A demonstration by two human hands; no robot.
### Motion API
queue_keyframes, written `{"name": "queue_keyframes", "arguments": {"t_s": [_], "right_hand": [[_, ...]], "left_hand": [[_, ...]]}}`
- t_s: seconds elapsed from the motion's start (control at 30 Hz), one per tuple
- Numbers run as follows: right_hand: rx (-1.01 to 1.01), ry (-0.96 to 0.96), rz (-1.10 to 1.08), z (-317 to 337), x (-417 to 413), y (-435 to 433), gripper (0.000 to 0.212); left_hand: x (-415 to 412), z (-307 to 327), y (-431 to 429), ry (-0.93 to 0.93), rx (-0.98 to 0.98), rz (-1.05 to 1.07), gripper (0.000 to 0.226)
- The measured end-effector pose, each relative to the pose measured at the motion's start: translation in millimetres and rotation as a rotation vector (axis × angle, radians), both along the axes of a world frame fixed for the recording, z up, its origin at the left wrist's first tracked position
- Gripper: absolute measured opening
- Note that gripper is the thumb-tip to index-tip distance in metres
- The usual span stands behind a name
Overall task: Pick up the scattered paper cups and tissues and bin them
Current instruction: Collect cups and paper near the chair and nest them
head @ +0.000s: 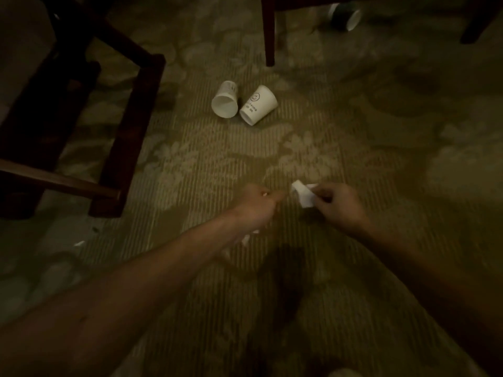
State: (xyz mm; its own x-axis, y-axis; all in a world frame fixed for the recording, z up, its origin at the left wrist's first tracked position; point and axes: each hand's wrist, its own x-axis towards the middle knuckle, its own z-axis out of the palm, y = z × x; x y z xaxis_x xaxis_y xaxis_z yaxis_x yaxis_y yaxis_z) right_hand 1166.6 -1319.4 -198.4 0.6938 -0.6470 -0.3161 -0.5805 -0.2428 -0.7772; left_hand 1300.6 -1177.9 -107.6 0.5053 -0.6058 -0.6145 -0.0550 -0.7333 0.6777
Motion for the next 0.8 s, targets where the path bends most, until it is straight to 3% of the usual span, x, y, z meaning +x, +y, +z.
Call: {"name": "queue_keyframes", "arguments": {"t_s": [0.1, 0.23, 0.3, 0.4, 0.57, 0.63, 0.8], "right_hand": [[0.149, -0.183, -0.013, 34, 24, 8, 0.014], [0.437, -0.356, -0.033, 102, 69, 12, 0.01], [0.57, -0.412, -0.019, 130, 94, 10, 0.012], [0.74, -0.478, -0.131, 151, 127, 1, 0.015], [1.125, -0.536, -0.212, 136, 158, -33, 0.023], [1.126, -0.449, -0.252, 123, 172, -41, 0.026], [0.792, -0.075, -0.493, 83, 212, -55, 0.02]], "left_hand": [[21, 32, -17, -0.303, 0.007, -0.242, 0.033], [57, 88, -28, -0.605, -0.022, -0.285, 0.044], [71, 101, -33, -0.578, -0.024, -0.351, 0.052], [91, 101, -50, -0.471, -0.201, -0.324, 0.04], [130, 59, -82, -0.475, -0.356, -0.241, 0.029], [146, 36, -89, -0.466, -0.33, -0.182, 0.032], [201, -5, -97, -0.548, -0.138, -0.148, 0.027]]}}
